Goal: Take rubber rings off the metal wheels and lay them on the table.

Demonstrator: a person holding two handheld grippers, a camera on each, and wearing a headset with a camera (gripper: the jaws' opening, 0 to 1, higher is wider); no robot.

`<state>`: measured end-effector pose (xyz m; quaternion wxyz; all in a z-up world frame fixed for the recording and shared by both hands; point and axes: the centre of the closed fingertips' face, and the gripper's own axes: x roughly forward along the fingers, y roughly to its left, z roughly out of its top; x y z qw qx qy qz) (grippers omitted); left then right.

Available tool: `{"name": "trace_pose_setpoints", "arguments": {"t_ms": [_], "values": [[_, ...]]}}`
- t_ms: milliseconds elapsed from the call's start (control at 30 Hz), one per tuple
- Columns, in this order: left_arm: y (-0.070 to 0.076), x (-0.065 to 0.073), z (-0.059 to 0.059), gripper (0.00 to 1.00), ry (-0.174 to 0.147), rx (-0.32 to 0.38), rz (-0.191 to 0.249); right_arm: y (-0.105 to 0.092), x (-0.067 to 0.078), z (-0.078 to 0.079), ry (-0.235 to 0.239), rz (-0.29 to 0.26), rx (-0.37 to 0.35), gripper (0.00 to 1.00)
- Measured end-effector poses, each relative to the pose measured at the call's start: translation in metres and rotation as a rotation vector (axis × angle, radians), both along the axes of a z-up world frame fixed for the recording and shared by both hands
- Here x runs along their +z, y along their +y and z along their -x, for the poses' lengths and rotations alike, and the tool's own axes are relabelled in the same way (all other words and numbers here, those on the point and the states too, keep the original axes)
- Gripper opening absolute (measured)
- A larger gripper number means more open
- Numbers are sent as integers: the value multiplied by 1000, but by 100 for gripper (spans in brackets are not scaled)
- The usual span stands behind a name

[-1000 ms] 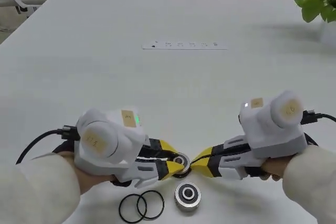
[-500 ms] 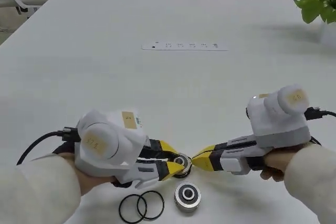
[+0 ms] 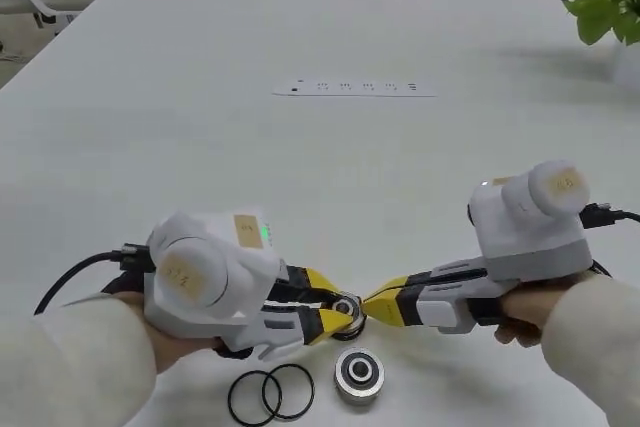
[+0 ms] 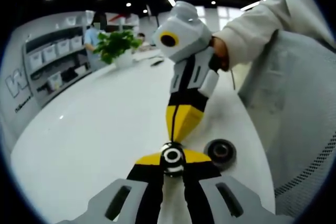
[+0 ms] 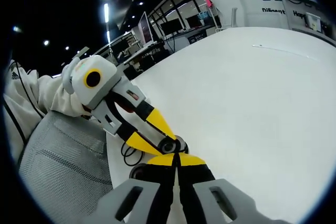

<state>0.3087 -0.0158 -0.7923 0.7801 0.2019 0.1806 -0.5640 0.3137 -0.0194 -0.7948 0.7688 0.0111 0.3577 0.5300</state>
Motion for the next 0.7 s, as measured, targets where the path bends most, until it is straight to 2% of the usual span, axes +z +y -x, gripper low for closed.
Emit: {"name": "trace_pose_setpoints", "arguments": {"t_ms": [533, 567, 600, 700], "values": [[0, 0, 0, 14, -3, 3, -1, 7, 6, 2, -15, -18, 25, 0], [0, 0, 0, 14, -4, 3, -1, 8, 8, 3, -16, -26, 31, 0], [0, 0, 0, 14, -4, 4, -1, 14, 15, 4, -9, -72, 33, 0], [0, 0, -1, 14, -6, 5, -1, 11, 17, -3, -25, -57, 11, 0]]}}
